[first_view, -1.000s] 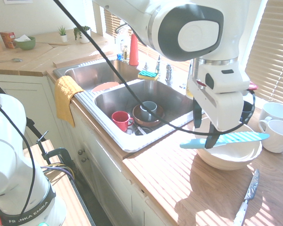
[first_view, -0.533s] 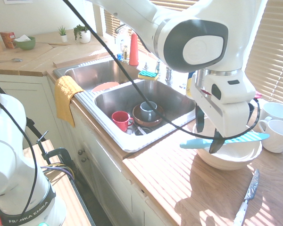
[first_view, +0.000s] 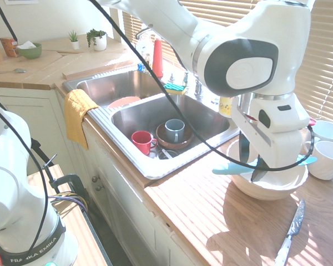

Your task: Put the knife into the sink

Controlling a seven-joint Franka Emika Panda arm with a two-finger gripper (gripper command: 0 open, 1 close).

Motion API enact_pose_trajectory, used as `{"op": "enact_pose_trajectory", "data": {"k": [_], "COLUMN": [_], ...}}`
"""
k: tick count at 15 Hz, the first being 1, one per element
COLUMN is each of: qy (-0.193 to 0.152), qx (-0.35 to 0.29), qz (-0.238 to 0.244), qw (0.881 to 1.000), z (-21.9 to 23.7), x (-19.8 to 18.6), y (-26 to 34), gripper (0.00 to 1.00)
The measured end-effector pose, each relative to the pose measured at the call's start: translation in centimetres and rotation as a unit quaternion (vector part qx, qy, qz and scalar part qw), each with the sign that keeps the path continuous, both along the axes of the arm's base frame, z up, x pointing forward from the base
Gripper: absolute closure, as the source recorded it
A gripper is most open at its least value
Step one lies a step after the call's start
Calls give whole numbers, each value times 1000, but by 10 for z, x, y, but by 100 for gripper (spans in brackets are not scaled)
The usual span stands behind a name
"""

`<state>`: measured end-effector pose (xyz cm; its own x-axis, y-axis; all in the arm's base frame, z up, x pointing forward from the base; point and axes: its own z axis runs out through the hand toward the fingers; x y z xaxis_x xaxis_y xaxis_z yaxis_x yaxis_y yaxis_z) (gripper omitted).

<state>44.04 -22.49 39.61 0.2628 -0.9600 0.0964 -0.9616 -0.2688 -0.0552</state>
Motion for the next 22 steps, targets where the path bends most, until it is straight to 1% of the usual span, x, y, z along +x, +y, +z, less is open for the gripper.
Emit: {"op": "enact_pose_trajectory", "data": {"k": [14, 16, 19, 21, 22], "qy": [-2, -10, -29, -41, -47], "qx": [0, -2, -5, -8, -11], "qz": [27, 27, 32, 53, 72], "qw": [1000, 1000, 999, 998, 996], "z": [2, 13, 44, 67, 79], "x": [13, 16, 15, 13, 15], "y": [22, 22, 28, 50, 69], "gripper": [100, 100, 100, 100, 100]}}
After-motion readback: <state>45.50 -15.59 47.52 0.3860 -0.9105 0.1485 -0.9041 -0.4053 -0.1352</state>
